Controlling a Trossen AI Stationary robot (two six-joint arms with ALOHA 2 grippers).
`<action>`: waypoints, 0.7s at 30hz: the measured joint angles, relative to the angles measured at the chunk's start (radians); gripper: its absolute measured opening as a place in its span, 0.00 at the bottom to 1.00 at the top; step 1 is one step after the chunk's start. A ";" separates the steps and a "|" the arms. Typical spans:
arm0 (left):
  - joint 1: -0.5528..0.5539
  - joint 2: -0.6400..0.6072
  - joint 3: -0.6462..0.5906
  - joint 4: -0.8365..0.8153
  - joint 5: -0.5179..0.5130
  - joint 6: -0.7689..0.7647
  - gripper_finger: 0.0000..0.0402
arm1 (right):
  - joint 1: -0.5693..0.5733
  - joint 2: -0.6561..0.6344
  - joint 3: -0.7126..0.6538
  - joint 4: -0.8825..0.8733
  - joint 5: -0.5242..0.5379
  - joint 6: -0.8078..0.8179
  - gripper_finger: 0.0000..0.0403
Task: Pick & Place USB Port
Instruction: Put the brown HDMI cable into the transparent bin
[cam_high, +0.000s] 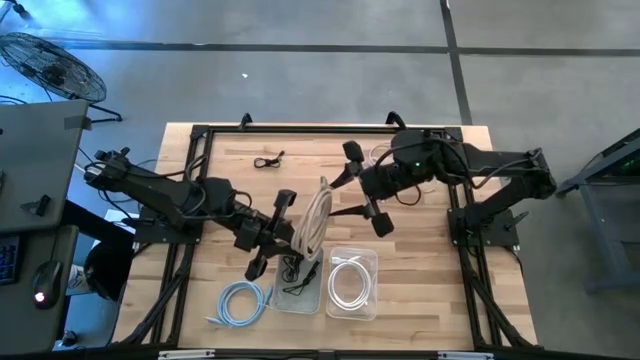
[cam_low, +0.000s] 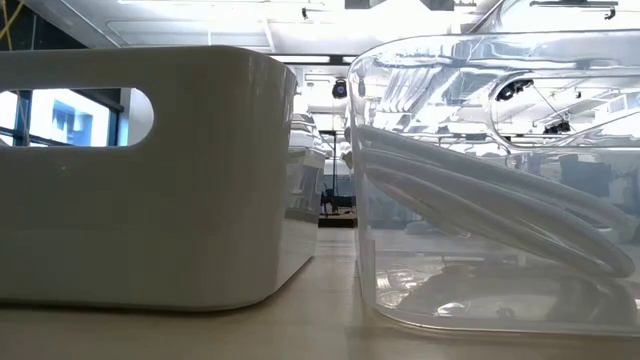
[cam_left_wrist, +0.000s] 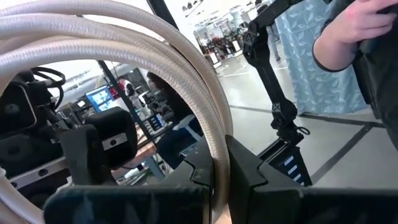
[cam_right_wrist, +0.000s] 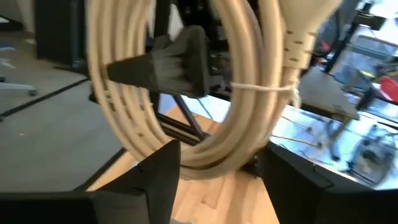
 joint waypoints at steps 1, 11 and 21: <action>0.000 0.000 0.000 -0.001 0.000 0.000 0.03 | 0.000 0.000 0.000 0.002 -0.014 0.000 0.50; -0.001 0.000 0.000 -0.016 0.005 0.011 0.03 | 0.000 0.000 0.000 0.029 -0.069 0.038 0.23; -0.001 0.000 0.000 -0.023 0.002 0.012 0.03 | 0.001 0.000 0.000 0.036 -0.069 0.057 0.07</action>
